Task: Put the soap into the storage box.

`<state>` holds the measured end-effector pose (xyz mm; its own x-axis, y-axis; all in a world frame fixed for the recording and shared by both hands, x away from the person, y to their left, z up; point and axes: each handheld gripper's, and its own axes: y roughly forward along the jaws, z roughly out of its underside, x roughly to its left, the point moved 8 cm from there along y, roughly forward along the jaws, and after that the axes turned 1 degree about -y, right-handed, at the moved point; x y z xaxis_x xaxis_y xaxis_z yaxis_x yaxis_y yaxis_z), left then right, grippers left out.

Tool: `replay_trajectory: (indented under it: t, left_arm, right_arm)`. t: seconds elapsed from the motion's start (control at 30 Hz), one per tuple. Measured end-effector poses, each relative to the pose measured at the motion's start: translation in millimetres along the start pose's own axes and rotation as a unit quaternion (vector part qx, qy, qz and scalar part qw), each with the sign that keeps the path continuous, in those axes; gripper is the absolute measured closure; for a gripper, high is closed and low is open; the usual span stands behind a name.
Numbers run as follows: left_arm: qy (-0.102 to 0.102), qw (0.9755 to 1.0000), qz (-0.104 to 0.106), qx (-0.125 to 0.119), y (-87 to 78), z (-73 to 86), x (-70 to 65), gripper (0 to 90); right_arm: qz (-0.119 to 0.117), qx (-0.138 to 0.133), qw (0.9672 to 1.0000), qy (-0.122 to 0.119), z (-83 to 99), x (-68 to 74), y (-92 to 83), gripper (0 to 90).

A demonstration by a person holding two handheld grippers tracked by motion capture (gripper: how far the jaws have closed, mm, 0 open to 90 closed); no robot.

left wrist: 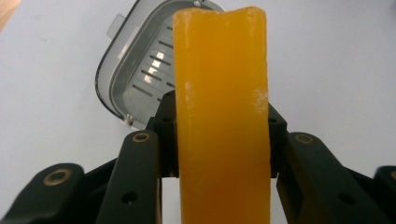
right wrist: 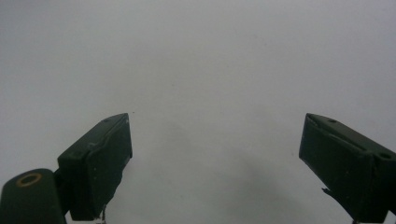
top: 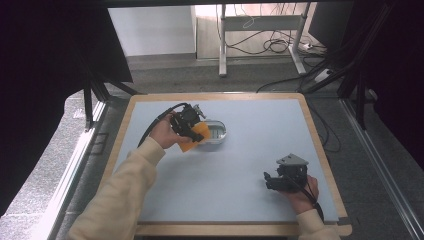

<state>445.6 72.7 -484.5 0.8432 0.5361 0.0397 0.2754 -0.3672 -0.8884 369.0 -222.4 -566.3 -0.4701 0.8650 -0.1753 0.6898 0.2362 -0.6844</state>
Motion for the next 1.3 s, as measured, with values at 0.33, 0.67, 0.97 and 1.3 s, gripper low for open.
replay_trajectory:
  t: [0.33, 0.67, 0.97, 1.3]
  left_arm:
    - [0.022, 0.9997, 0.011, -0.007, 9.7, -18.8, 2.3, 61.7]
    - [0.049, 0.9987, -0.004, 0.01, 16.9, -30.8, 7.4, 61.7]
    - [0.06, 0.9981, -0.003, 0.012, 20.2, -38.6, 12.2, 61.7]
    - [0.075, 0.9969, 0.0, 0.025, 31.1, -44.6, 17.9, 61.7]
  right_arm:
    - [-0.001, -0.003, 1.0, -0.001, -1.0, 0.2, -0.9, 9.8]
    - [-0.002, -0.002, 1.0, -0.002, -0.9, 0.4, -0.7, 9.8]
    - [-0.002, -0.001, 1.0, -0.003, -0.5, 1.4, 0.0, 9.9]
    - [-0.003, 0.0, 1.0, -0.003, -0.3, 0.4, 0.0, 9.8]
